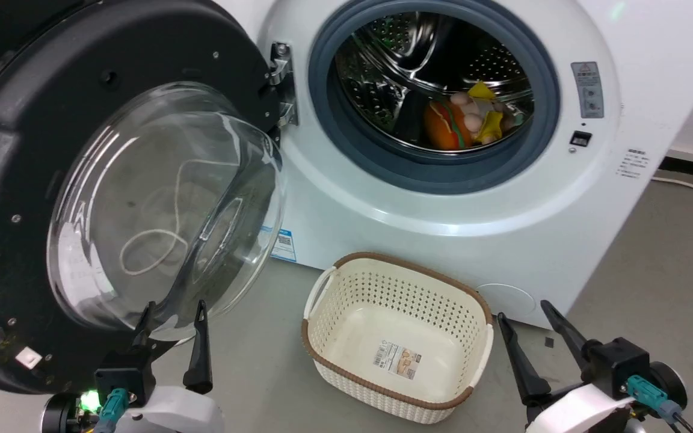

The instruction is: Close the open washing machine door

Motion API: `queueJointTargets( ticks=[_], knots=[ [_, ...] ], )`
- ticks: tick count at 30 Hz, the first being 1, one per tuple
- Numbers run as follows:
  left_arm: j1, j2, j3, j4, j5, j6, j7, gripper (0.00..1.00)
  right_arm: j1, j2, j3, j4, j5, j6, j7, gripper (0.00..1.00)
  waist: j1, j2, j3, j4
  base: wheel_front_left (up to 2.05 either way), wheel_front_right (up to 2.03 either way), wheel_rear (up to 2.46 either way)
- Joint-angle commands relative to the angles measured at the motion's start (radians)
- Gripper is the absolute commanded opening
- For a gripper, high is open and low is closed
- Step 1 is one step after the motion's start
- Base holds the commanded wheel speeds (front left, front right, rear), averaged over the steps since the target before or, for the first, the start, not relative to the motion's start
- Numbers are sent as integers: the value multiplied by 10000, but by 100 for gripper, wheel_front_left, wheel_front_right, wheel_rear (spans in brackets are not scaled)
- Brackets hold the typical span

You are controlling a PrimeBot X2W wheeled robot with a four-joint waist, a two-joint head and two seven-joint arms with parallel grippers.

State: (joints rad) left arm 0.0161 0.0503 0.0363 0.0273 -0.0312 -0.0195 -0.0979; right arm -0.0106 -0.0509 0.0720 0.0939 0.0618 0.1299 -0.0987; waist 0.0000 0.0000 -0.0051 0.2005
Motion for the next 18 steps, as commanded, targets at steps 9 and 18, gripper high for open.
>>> queueJointTargets(
  ticks=[9,18],
  knots=[
    [53,1,125,-47,-127,119,-265,100,-383,3,318,369,159,4,-258,100,0,0,35,432,0,0,0],
    [77,1,209,57,-151,121,-454,100,-502,4,503,642,332,4,-446,100,0,0,25,794,0,0,0]
  ],
)
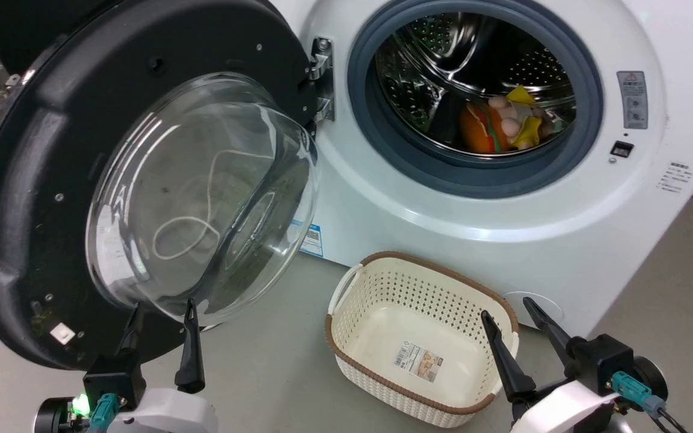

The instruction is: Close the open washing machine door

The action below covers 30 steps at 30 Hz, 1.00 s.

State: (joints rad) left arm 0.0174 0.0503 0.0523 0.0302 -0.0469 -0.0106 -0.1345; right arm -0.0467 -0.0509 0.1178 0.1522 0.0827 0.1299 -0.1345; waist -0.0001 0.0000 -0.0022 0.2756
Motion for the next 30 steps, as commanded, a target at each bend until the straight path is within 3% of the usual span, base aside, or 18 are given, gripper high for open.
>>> queueJointTargets(
  ticks=[1,9,10,11,12,21,26,30],
  knots=[
    [64,1,50,28,6,33,-87,100,-141,4,45,59,123,4,-87,100,1,0,-4,42,0,0,0],
    [22,0,107,150,-243,-43,-254,98,-168,4,137,170,252,5,-254,100,1,0,-14,361,0,0,0],
    [17,0,111,170,-304,-82,-275,47,-170,4,151,187,263,5,-275,100,1,0,-12,403,0,0,0],
    [10,0,118,193,-354,-121,-296,6,-173,4,167,205,271,5,-296,100,1,0,-9,445,0,0,0],
    [-1,0,129,199,-383,-149,-317,0,-181,4,182,224,280,5,-317,100,1,0,-5,488,0,0,0],
    [-224,0,563,-435,-679,-309,-505,0,-220,5,283,312,437,6,-505,100,1,0,41,879,0,0,0],
    [-647,16,1298,-1220,-838,-636,-610,0,-133,5,221,348,471,6,-610,100,1,0,44,1086,0,0,0],
    [-1165,553,1680,-1631,-847,-847,-693,0,-26,5,-131,400,422,6,-693,100,1,0,89,1280,0,0,0]
  ],
)
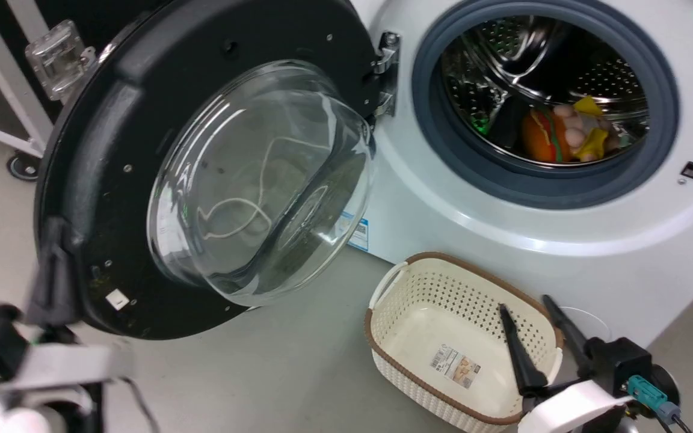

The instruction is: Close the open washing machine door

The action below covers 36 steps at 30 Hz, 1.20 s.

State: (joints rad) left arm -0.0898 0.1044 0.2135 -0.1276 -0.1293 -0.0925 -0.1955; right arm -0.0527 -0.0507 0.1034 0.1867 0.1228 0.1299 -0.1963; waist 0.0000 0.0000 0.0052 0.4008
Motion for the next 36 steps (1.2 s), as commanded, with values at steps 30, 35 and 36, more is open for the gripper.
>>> queueJointTargets(
  ticks=[30,35,36],
  knots=[
    [-5028,2078,2406,6789,-10896,-380,9328,0,-127,5,106,574,22,8,-655,100,0,0,571,728,0,0,0],
    [-4149,1922,1977,5860,-11669,-381,10383,0,-83,5,103,636,31,8,-655,100,0,0,423,642,0,0,0],
    [-3993,1907,1931,5733,-11765,-381,10504,0,-73,5,88,641,31,8,-655,100,0,0,384,619,0,0,0]
  ],
)
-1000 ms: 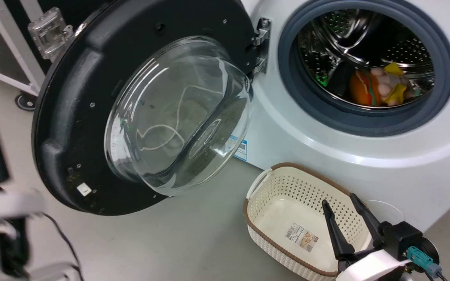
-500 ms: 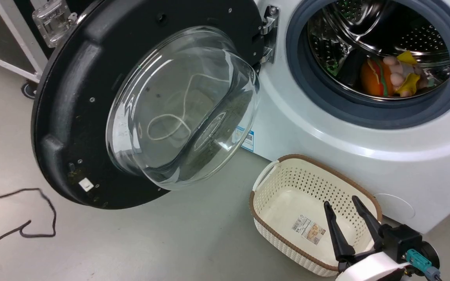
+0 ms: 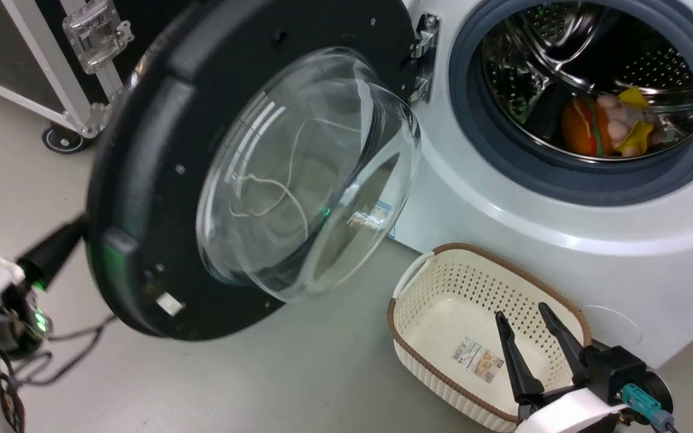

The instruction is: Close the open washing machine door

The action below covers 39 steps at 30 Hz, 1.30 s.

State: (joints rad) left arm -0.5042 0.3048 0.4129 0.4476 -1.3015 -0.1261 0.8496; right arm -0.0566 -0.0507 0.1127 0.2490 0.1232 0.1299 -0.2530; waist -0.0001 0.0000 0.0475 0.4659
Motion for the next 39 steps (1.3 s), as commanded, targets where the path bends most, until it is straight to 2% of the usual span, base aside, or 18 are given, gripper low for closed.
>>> queueJointTargets(
  ticks=[1,7,16,17,18,22,23,24,31,39],
  knots=[
    [300,-132,-96,-121,-162,-45,184,0,-24,5,-23,24,32,8,-88,100,1,0,-89,-61,0,0,0],
    [1251,-481,-329,-816,-866,-45,1138,0,72,5,-246,3,129,8,-88,100,1,0,-463,-354,0,0,0],
    [3284,-1857,-884,-2509,-1417,-46,1611,0,108,5,-956,-143,23,8,-88,100,1,0,-763,-1493,0,0,0],
    [3284,-1857,-884,-2509,-1417,-46,1611,0,108,5,-956,-143,23,8,-88,100,1,0,-763,-1493,0,0,0],
    [3624,-2144,-1105,-2702,-1610,-46,1652,0,152,5,-1174,-178,-80,8,-88,100,1,0,-783,-1775,0,0,0],
    [4057,-2405,-1656,-2845,-1853,-46,1658,0,237,5,-1439,-195,-247,8,-88,100,1,0,-778,-2248,0,0,0],
    [4297,-2486,-2020,-2900,-2077,-46,1525,0,245,5,-1510,-256,-329,8,-88,100,1,0,-741,-2663,0,0,0],
    [4297,-2486,-2020,-2900,-2077,-46,1525,0,245,5,-1510,-256,-329,8,-88,100,1,0,-741,-2663,0,0,0],
    [4639,-2541,-3428,-3104,-3591,-46,157,0,122,5,-1470,-334,-502,8,-88,100,1,0,-417,-4404,0,0,0],
    [4035,-2544,-4716,-3338,-4290,-46,-1361,0,-50,5,-1473,-420,-565,8,-88,100,1,0,282,-6220,0,0,0]
  ],
)
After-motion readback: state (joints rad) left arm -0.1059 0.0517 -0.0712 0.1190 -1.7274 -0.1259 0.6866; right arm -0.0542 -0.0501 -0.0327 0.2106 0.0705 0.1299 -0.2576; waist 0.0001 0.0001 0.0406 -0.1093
